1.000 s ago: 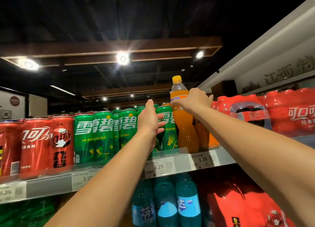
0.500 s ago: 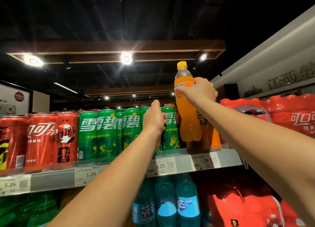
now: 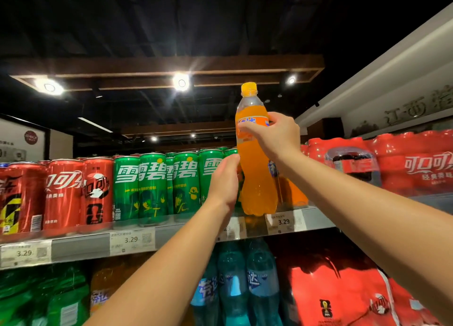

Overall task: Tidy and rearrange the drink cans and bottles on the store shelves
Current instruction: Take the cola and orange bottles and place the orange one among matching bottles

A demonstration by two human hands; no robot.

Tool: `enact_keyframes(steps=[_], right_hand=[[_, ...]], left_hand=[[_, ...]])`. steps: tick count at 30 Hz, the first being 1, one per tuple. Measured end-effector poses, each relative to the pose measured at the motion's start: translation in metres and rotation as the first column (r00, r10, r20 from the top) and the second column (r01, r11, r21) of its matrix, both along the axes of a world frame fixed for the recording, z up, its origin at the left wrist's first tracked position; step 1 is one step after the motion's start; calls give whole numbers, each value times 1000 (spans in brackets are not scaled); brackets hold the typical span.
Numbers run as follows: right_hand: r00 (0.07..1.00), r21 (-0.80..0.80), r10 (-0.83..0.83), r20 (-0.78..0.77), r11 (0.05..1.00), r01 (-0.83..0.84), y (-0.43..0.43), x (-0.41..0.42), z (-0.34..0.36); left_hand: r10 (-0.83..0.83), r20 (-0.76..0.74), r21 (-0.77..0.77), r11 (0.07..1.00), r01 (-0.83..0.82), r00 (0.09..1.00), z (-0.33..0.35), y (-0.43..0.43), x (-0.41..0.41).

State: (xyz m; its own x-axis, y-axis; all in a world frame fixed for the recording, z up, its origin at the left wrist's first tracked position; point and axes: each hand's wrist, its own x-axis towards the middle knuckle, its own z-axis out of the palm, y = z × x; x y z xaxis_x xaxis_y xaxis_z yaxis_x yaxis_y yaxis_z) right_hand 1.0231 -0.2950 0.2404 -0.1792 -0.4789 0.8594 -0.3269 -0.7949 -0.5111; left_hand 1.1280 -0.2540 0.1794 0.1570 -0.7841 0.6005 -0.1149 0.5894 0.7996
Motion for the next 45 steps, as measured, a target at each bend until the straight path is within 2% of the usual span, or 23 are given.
enact_keyframes(steps=[3, 9, 14, 17, 21, 24, 27, 31, 35, 39, 41, 45], right_hand=[[997, 7, 81, -6, 997, -81, 14, 7, -18], [971, 75, 237, 33, 968, -239, 33, 28, -48], [929, 161, 366, 50, 915, -369, 46, 44, -75], [875, 242, 482, 43, 845, -477, 58, 55, -86], [829, 383, 559, 23, 761, -524, 81, 74, -97], [732, 434, 667, 140, 623, -651, 104, 87, -117], [681, 449, 697, 225, 546, -708, 120, 96, -153], [720, 603, 686, 103, 533, -594, 140, 107, -213], [715, 686, 699, 27, 507, -522, 162, 123, -257], [867, 670, 497, -51, 660, -339, 171, 144, -291], [906, 689, 422, -27, 665, -289, 171, 147, -304], [905, 723, 424, 26, 618, -310, 163, 145, -325]], left_hand=[[-32, 47, -30, 999, 34, 998, -16, 7, 4], [-108, -5, -36, 994, 108, 994, -42, 32, 26], [-74, -5, -1, 997, 74, 997, -64, 49, 52], [-48, -37, 11, 999, 48, 998, -80, 60, 66], [6, -108, 48, 999, -1, 994, -96, 80, 89], [26, -69, 60, 998, -22, 997, -110, 99, 111], [53, -5, 55, 997, -52, 999, -130, 123, 132], [57, 10, 111, 992, -58, 998, -160, 142, 157], [62, -118, 179, 983, -40, 991, -188, 149, 167], [69, -172, 226, 974, -29, 983, -216, 151, 164], [68, -186, 257, 966, -18, 980, -228, 149, 161], [66, -175, 318, 948, -7, 982, -249, 141, 157]])
